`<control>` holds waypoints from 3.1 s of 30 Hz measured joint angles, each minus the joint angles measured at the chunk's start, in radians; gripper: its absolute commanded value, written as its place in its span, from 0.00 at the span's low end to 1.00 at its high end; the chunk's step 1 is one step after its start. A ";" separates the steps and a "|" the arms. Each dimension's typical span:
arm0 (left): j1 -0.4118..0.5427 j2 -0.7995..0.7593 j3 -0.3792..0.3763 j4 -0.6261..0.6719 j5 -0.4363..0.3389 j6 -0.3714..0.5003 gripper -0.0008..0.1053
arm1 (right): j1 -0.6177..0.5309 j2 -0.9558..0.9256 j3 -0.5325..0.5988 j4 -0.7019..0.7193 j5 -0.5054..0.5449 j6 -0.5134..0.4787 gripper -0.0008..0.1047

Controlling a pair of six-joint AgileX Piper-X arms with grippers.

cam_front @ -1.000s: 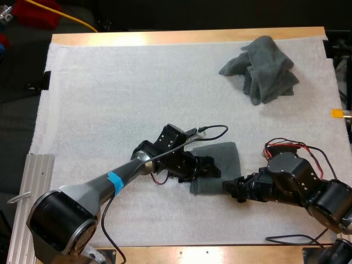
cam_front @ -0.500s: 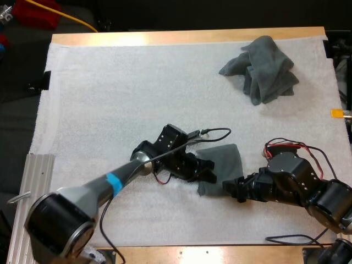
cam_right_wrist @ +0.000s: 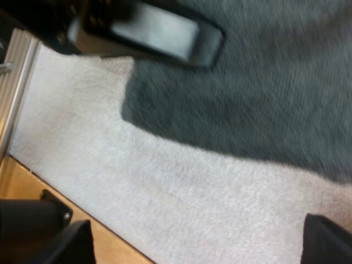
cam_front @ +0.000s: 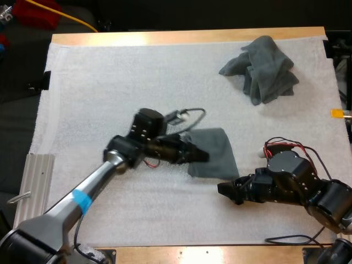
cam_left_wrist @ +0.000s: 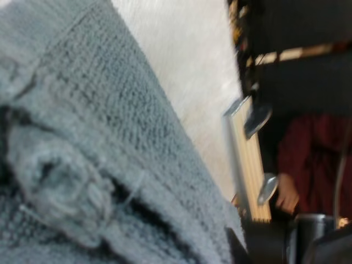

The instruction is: Pick towel from pile, fold and stack

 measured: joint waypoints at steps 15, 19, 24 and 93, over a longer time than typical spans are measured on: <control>0.396 -0.102 0.000 0.033 0.066 0.061 0.01 | 0.000 0.000 0.000 -0.105 -0.044 0.000 0.70; 0.507 -0.102 0.000 0.119 0.060 0.162 0.01 | 0.000 0.000 0.000 -0.105 -0.044 0.000 0.70; 0.649 -0.102 0.000 0.200 0.043 0.272 0.01 | 0.000 0.000 0.000 -0.105 -0.044 0.000 0.70; 0.928 -0.039 -0.119 0.459 -0.605 0.562 0.53 | 0.000 0.000 0.000 -0.105 -0.058 0.000 0.70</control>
